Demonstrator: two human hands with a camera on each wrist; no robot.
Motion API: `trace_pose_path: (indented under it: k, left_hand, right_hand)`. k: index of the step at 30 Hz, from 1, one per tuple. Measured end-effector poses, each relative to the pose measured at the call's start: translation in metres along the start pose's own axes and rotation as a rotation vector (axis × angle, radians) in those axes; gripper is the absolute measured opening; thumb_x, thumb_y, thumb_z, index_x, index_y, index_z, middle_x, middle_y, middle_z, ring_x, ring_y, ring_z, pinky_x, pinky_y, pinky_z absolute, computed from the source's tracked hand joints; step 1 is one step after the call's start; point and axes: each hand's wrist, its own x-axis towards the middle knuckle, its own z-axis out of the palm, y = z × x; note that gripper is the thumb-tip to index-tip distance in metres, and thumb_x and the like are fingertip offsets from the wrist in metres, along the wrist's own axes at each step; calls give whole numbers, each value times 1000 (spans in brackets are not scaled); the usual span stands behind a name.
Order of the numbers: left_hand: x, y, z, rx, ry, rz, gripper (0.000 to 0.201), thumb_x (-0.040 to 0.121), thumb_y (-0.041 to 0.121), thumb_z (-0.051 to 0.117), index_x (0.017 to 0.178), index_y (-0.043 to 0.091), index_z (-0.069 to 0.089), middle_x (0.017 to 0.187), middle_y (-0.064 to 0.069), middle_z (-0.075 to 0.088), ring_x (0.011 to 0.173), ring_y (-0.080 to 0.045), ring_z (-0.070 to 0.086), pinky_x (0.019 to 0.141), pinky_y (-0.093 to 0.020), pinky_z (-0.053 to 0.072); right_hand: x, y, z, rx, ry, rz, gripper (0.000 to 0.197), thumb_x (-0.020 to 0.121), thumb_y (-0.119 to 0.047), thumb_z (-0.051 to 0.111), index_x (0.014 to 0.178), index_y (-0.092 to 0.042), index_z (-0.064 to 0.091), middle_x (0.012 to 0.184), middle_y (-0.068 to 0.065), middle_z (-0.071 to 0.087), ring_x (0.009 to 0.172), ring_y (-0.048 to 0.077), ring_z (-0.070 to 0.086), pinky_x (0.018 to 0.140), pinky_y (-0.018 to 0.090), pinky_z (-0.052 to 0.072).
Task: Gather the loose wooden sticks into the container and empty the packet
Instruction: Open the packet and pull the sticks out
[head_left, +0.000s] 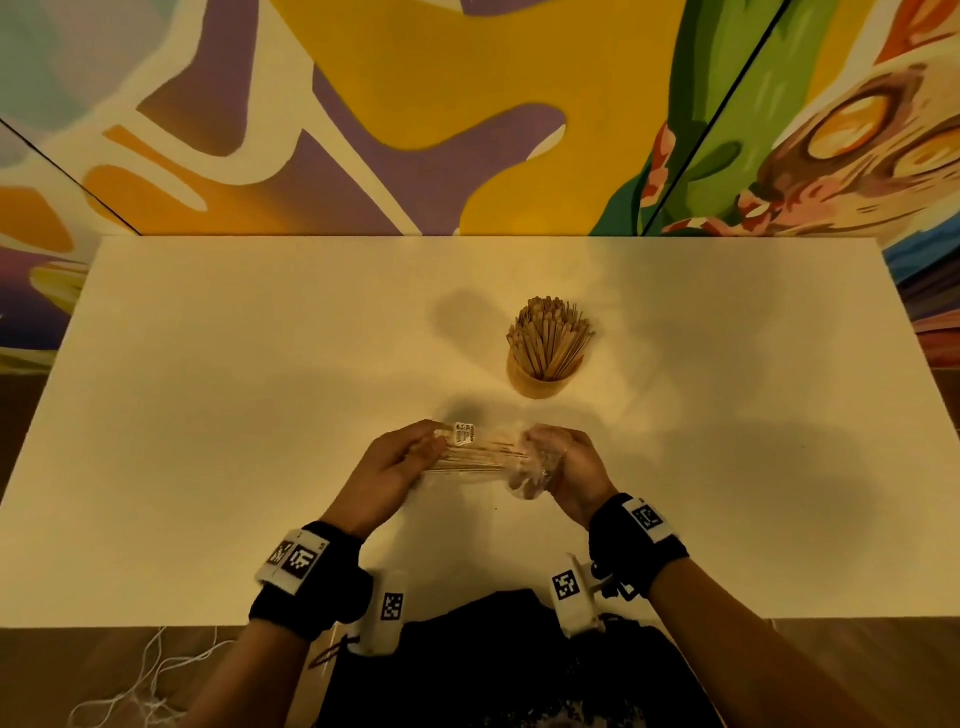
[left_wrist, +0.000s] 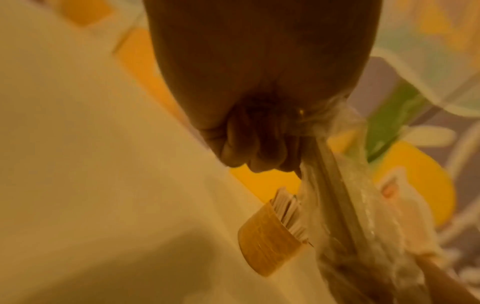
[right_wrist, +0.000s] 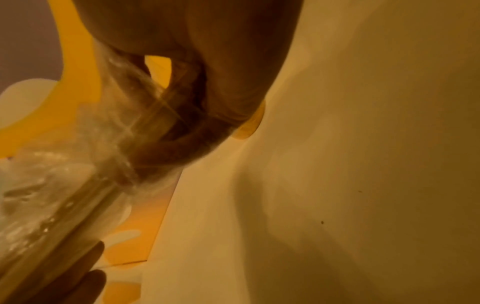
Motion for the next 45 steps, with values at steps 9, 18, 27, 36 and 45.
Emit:
trace_pose_path:
  k: [9, 18, 27, 36, 45]
  left_hand:
    - [6, 30, 5, -67, 154, 95, 29, 99, 8, 43, 108, 23, 67, 73, 9, 57, 63, -12, 49, 53, -17, 37]
    - [6, 27, 1, -266, 191, 7, 14, 86, -6, 63, 96, 4, 64, 70, -8, 48, 52, -14, 34, 42, -20, 27]
    - [-6, 16, -30, -456, 265, -34, 25, 84, -10, 55, 86, 12, 64, 66, -1, 38, 54, -12, 29, 45, -20, 17]
    - [-11, -31, -60, -265, 264, -114, 25, 75, 16, 69, 99, 18, 67, 86, -7, 55, 59, -12, 42, 50, -25, 29]
    - [-11, -126, -82, 154, 333, -306, 70, 63, 31, 87, 125, 28, 54, 130, -1, 53, 114, -25, 55, 86, -33, 47]
  right_hand:
    - [7, -8, -4, 64, 131, -36, 26, 94, -18, 58, 73, -3, 56, 61, 9, 64, 43, 18, 54, 44, 21, 38]
    - [12, 0, 5, -58, 46, -61, 21, 91, 5, 57, 77, -4, 69, 63, 12, 64, 45, 23, 55, 43, 22, 38]
    - [15, -9, -19, -55, 159, -72, 18, 85, -7, 68, 73, 7, 64, 58, 15, 55, 38, 21, 43, 36, 22, 31]
    - [12, -26, -91, -203, 346, -95, 22, 86, -9, 69, 84, 12, 68, 58, 15, 54, 38, 18, 44, 36, 24, 32]
    - [-20, -12, -150, -391, 521, -42, 20, 84, -12, 73, 79, 8, 72, 50, 23, 55, 40, 26, 47, 41, 30, 40]
